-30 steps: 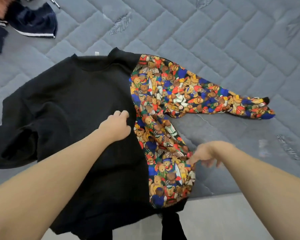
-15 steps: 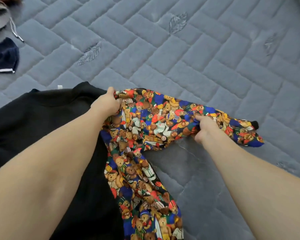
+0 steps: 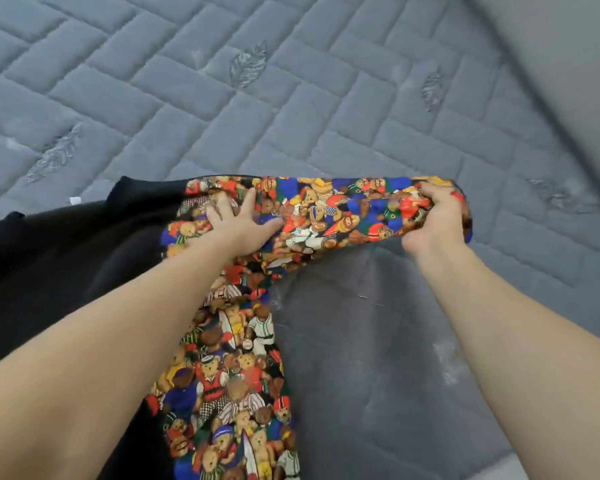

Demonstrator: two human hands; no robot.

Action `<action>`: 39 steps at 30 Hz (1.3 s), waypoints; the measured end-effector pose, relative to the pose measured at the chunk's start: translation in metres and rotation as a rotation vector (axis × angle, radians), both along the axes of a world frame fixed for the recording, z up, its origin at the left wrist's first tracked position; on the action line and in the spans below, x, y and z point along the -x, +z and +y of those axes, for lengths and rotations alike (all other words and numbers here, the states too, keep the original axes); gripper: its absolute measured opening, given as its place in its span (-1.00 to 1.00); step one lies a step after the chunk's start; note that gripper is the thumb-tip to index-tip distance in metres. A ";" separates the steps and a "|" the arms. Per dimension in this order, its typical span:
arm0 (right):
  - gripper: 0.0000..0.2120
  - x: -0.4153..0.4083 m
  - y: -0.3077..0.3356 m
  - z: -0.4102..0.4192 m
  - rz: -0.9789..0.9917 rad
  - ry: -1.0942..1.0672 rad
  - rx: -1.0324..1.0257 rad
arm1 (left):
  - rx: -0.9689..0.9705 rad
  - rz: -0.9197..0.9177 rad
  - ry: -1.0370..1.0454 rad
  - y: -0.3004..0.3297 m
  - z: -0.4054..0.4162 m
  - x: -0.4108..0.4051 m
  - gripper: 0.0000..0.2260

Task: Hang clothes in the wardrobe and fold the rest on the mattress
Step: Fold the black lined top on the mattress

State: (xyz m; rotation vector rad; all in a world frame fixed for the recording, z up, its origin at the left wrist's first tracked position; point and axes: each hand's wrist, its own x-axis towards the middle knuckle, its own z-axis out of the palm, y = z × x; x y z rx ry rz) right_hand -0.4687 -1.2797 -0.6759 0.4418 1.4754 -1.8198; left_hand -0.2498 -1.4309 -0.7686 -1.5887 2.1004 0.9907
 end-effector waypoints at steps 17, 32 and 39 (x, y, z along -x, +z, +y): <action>-0.73 0.125 -0.087 0.065 -0.123 -0.024 -0.169 | 0.160 -0.150 -0.080 -0.044 0.038 0.132 -0.12; -0.76 0.152 -0.072 0.076 -0.133 -0.062 -0.306 | -0.026 -0.283 -0.093 -0.034 0.022 0.141 -0.04; -0.64 0.188 -0.064 0.061 0.193 -0.385 -0.240 | 0.029 -0.242 -0.102 -0.043 0.024 0.138 -0.07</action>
